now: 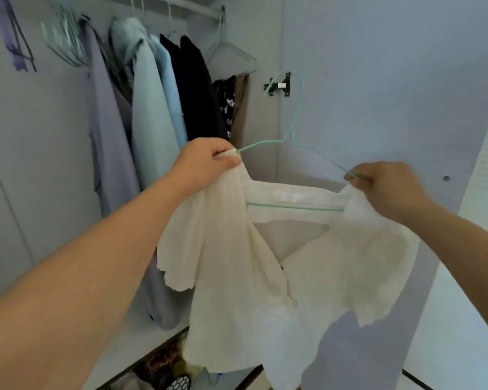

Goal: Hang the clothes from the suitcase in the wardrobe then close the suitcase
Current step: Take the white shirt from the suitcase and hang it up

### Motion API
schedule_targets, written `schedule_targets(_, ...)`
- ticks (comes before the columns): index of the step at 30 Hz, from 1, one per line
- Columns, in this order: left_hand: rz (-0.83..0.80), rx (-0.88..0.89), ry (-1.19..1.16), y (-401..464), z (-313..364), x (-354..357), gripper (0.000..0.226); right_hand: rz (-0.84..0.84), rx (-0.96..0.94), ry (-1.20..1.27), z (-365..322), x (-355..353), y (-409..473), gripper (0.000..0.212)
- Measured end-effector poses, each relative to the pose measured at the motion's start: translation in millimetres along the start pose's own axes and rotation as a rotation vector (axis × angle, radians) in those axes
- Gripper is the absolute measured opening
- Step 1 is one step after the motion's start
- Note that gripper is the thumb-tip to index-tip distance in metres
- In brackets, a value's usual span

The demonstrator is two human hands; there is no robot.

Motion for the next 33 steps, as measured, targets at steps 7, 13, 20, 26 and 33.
schedule_targets(7,0.101,-0.019,0.118,23.5,-14.5,-49.8,0.016,0.034,0.001,0.122,-42.3,5.4,38.0,0.023)
schedule_targets(13,0.196,-0.029,0.206,44.7,-30.0,-88.2,0.024,0.068,-0.039,0.316,-96.6,7.7,68.2,0.025)
schedule_targets(20,0.406,0.008,0.142,53.1,-68.1,-150.1,0.017,-0.257,-0.147,0.624,-162.5,-8.5,93.5,0.022)
schedule_targets(26,0.503,0.006,0.063,51.6,-100.5,-192.8,0.011,-0.615,-0.204,0.636,-195.7,-10.1,102.1,0.017)
schedule_targets(33,0.406,-0.169,0.086,71.5,-136.4,-197.6,0.028,-0.230,-0.301,0.592,-244.8,-23.5,107.1,0.022)
Point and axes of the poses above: each hand's wrist, its own y-axis towards the middle knuckle, its own x-axis out of the palm, z = x × y, the point moved 8 cm from there along y, towards the middle knuckle, and after that the axes turned 2 degrees about x, right-handed, at the moved point
